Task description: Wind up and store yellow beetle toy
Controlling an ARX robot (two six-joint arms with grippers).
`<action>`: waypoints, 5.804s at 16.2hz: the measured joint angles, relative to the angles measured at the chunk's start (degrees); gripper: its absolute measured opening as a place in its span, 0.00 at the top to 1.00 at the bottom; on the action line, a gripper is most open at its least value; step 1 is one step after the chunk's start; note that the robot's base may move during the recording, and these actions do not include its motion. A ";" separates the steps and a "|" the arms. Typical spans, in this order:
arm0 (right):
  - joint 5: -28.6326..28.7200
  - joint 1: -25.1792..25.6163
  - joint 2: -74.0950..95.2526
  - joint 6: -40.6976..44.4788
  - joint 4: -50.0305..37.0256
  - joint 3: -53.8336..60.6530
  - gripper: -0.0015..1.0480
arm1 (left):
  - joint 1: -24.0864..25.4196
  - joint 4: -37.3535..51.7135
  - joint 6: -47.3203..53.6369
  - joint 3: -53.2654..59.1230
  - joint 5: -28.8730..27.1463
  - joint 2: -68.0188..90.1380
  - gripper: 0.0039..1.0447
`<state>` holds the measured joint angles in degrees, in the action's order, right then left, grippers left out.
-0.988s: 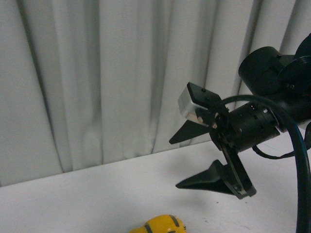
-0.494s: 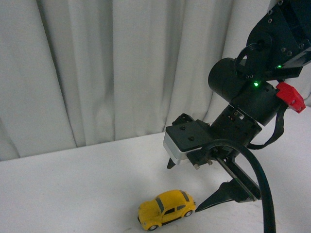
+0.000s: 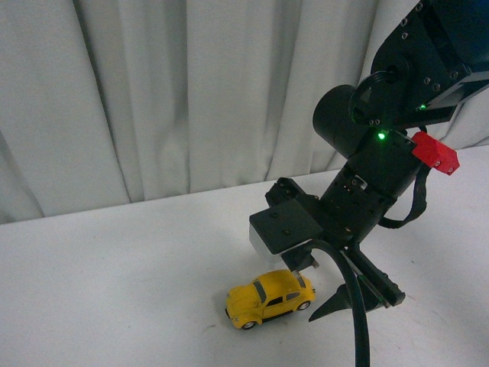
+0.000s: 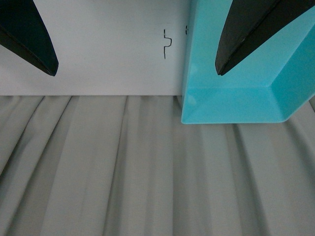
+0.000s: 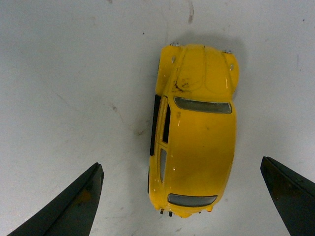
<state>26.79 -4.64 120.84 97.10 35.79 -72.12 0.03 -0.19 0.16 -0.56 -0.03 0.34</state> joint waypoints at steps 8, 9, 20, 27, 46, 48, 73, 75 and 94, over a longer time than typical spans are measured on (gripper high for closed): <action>-3.04 -2.97 3.74 -2.43 -2.69 -1.95 0.06 | 0.00 0.00 0.00 0.00 0.00 0.00 0.06; -3.23 -3.26 3.87 -3.30 -3.06 -1.92 0.06 | 0.00 0.00 0.00 0.00 0.00 0.00 0.06; -2.69 -4.98 4.68 -9.66 -4.20 -2.21 0.60 | 0.00 0.00 0.00 0.00 0.00 0.00 0.06; 0.11 -3.04 5.75 -16.06 -4.50 -2.84 0.60 | 0.00 0.00 0.00 0.00 0.00 0.00 0.06; 6.91 1.70 6.47 -11.69 -7.56 -1.03 0.60 | 0.00 -0.02 0.00 0.00 -0.02 0.00 0.06; 7.54 2.62 6.47 -11.43 -7.78 -0.52 0.60 | 0.00 -0.02 0.00 0.00 -0.02 0.00 0.06; 7.19 21.51 3.04 2.25 3.58 5.79 0.60 | 0.00 0.00 0.00 0.00 0.00 0.00 0.06; 7.19 21.05 3.04 2.25 4.13 5.44 0.60 | 0.00 -0.02 0.00 -0.02 0.00 0.00 0.06; 6.10 18.78 2.99 2.43 5.44 4.57 0.06 | 0.00 0.00 0.00 -0.02 0.00 0.00 0.06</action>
<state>32.88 14.13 123.83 99.53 41.23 -67.55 0.03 -0.19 0.16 -0.58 -0.03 0.34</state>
